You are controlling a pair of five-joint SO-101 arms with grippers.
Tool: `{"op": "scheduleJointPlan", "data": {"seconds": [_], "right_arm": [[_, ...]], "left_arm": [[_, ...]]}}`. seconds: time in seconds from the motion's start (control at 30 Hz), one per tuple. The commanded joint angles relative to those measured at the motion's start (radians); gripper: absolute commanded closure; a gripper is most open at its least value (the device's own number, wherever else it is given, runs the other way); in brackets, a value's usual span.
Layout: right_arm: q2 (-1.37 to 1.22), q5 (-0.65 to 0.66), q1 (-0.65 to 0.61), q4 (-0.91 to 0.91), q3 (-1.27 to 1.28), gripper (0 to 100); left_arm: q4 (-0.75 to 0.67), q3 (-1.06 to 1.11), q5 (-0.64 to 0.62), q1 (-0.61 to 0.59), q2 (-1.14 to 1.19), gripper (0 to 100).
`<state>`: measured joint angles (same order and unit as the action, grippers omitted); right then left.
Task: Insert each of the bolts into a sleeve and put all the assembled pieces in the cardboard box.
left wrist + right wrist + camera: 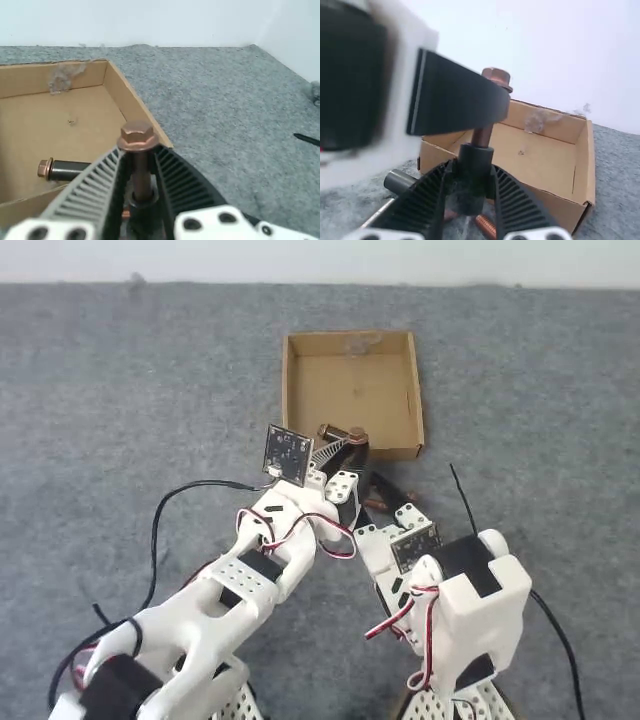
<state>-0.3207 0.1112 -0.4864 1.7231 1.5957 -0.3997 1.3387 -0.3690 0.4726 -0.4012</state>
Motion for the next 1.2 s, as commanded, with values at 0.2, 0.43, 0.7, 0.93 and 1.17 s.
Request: {"op": "scheduleJointPlan", "data": {"seconds": [0.2, 0.43, 0.7, 0.93, 1.17], "right_arm": [[0.010, 0.025, 0.050, 0.022, -0.003, 99.2], [0.010, 0.025, 0.054, 0.022, -0.003, 99.2], [0.012, 0.025, 0.054, 0.022, -0.005, 99.2], [0.012, 0.025, 0.050, 0.022, -0.002, 99.2], [0.012, 0.025, 0.050, 0.022, 0.000, 99.2]], "left_arm": [[-0.017, 0.039, 0.003, -0.005, 0.003, 99], [-0.017, 0.081, 0.003, 0.032, -0.006, 99], [-0.008, 0.196, 0.002, 0.049, -0.236, 99], [0.109, 0.203, -0.003, 0.055, -0.273, 99], [0.115, 0.185, -0.005, 0.054, -0.273, 98]]}}
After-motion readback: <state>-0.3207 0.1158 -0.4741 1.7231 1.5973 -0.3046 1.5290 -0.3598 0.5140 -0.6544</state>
